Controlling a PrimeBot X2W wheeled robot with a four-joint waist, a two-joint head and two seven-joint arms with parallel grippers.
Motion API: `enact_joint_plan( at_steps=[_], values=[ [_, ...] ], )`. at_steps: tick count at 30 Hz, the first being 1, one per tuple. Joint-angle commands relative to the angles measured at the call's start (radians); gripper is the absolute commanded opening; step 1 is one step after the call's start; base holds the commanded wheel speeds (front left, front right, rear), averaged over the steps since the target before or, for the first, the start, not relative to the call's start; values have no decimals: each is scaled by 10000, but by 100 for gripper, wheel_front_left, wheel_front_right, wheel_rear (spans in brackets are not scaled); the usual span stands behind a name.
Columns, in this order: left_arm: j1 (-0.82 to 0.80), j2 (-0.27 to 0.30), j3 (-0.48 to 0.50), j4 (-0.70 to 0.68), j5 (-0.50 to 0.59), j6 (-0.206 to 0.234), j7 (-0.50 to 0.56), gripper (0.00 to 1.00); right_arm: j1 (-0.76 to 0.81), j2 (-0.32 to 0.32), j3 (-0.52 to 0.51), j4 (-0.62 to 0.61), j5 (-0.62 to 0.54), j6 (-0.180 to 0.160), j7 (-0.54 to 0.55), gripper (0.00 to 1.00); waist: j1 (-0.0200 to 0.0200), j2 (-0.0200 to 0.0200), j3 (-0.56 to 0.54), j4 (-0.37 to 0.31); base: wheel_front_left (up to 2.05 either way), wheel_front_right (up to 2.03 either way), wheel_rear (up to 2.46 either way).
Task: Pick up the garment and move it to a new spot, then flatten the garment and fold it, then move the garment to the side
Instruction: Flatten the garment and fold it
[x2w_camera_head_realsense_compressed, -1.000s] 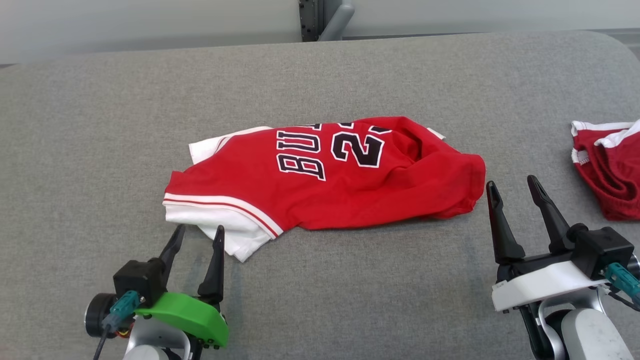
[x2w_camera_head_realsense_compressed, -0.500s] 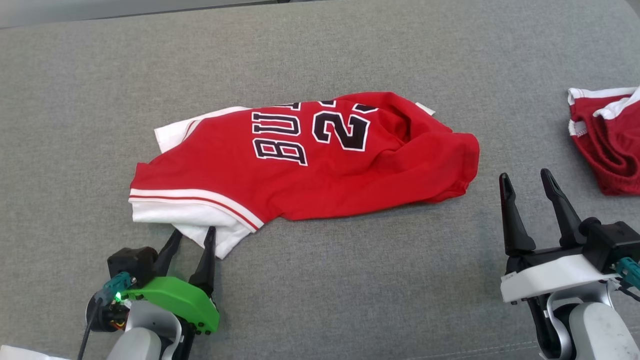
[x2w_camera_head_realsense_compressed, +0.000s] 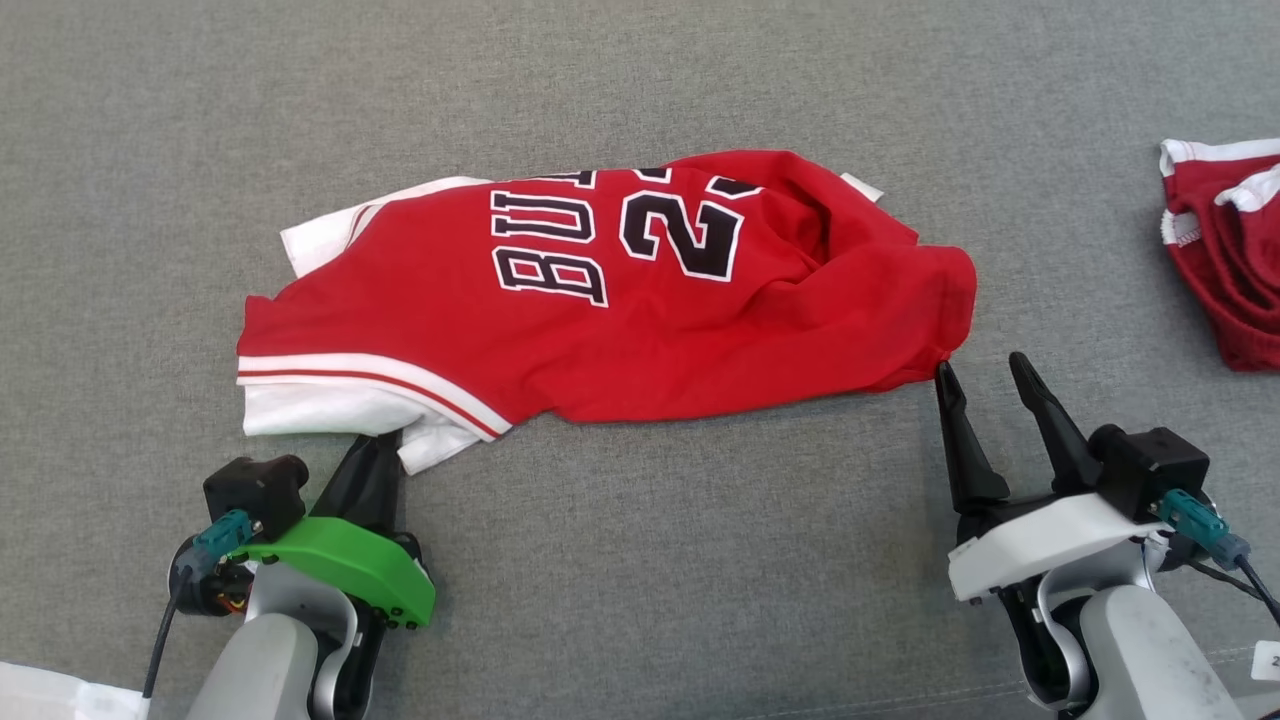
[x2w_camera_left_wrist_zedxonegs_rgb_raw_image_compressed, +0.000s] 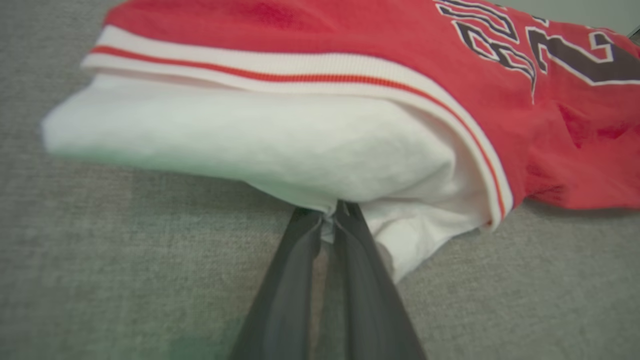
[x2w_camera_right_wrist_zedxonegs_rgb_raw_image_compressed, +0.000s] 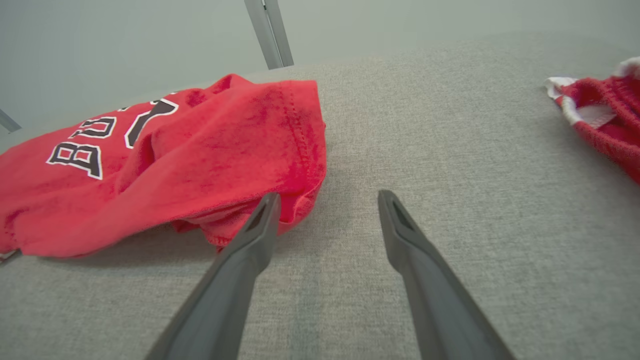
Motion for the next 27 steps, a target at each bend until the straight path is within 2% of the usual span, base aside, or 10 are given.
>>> enact_joint_plan(
  at_steps=[1, 4, 7, 16, 27],
  values=[
    [-145, -22, -40, 199, 60, -23, 10, 0, -306, -31, 152, 288, 194, -12, -68, 100, 0, 0, 123, 90, 0, 0, 0],
    [-231, -32, -82, 270, 83, -27, -92, 0, -569, -124, 342, 725, 371, -12, -51, 100, 0, 0, 196, 171, 0, 0, 0],
    [-275, 6, -86, 281, 126, -7, -225, 0, -721, -215, 512, 1003, 629, -12, -18, 0, 0, 0, 212, 230, 0, 0, 0],
    [-273, 158, 20, -454, 297, 138, -826, 0, -644, -562, 636, 543, 882, -11, -412, 0, 0, 0, 76, 237, 0, 0, 0],
    [-605, 817, 279, -3505, 902, 761, -760, 0, -1053, -1187, 329, -1830, 1131, -11, -448, 0, 0, 0, -526, 386, 0, 0, 0]
  ],
)
